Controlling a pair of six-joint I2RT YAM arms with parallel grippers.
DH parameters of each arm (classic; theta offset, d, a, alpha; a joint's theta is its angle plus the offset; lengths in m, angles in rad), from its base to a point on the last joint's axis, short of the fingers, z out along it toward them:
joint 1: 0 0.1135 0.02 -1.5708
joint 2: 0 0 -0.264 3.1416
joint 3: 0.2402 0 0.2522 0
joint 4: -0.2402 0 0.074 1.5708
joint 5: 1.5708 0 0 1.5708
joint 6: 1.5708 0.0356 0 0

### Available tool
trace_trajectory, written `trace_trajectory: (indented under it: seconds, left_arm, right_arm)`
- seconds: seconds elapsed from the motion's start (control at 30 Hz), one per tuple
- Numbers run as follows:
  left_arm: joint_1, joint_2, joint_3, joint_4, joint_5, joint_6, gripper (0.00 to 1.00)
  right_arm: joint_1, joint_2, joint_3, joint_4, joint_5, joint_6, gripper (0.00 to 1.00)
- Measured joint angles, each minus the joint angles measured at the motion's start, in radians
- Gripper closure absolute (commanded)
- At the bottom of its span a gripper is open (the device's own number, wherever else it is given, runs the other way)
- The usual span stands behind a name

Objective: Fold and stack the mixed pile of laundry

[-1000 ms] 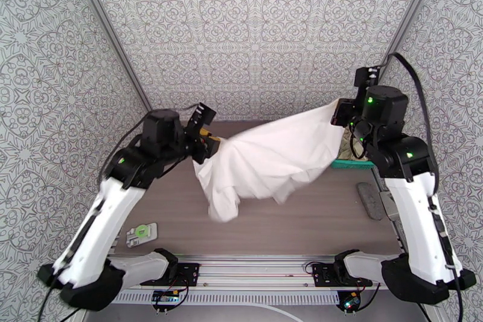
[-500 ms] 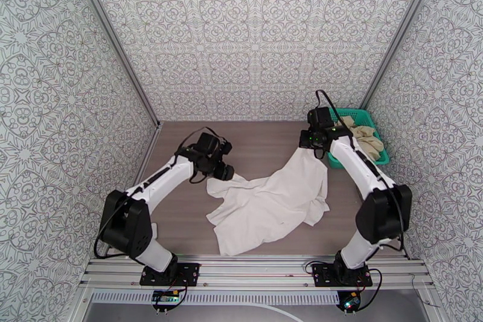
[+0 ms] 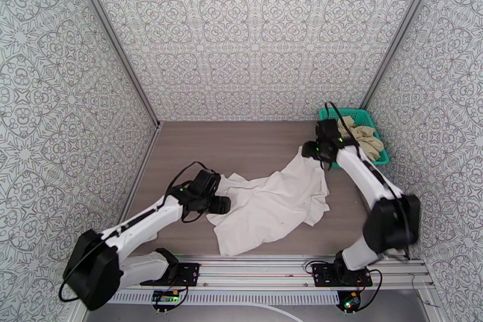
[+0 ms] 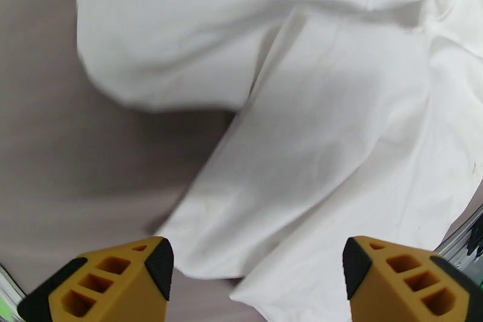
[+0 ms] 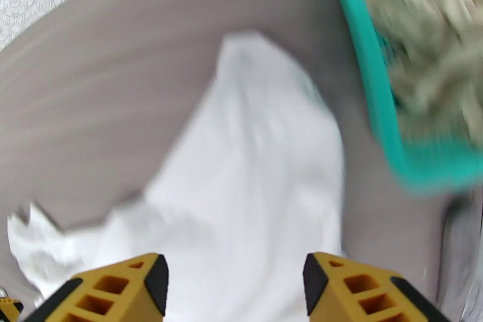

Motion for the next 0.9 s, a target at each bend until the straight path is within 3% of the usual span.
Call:
trace_trajectory:
  seconds: [0.1,0.17,0.37,0.43,0.5,0.53,0.57,0.67,0.9]
  left_arm:
    - [-0.025,0.002,-0.06,0.019,-0.001,-0.08,0.17]
    - [-0.043,0.01,-0.1,0.046,0.002,-0.126,0.26]
    - [-0.113,0.076,-0.13,0.145,0.017,-0.202,0.73]
    - [-0.126,0.089,-0.131,0.174,0.005,-0.218,0.89]
    - [-0.136,0.091,-0.138,0.204,-0.011,-0.223,1.0]
    - [-0.141,0.087,-0.142,0.216,-0.023,-0.225,1.0]
    - [-0.145,0.08,-0.143,0.221,-0.035,-0.222,1.0]
    - [-0.152,0.015,-0.143,0.236,-0.076,-0.204,1.0]
    - [-0.152,-0.186,0.023,0.189,-0.158,-0.073,1.0]
  right_arm:
    - [0.0,-0.078,-0.143,0.002,-0.011,0.018,0.33]
    - [0.0,-0.087,-0.229,0.006,-0.031,0.031,0.33]
    - [0.0,0.014,-0.295,0.053,-0.072,0.055,0.35]
    - [0.0,0.077,-0.273,0.08,-0.067,0.056,0.43]
    - [0.0,0.14,-0.246,0.111,-0.064,0.056,0.59]
    - [0.0,0.167,-0.233,0.128,-0.063,0.061,0.74]
    - [0.0,0.188,-0.222,0.141,-0.063,0.061,0.82]
    - [0.0,0.225,-0.184,0.166,-0.063,0.061,1.0]
    - [0.0,0.109,-0.144,0.178,-0.067,0.058,1.0]
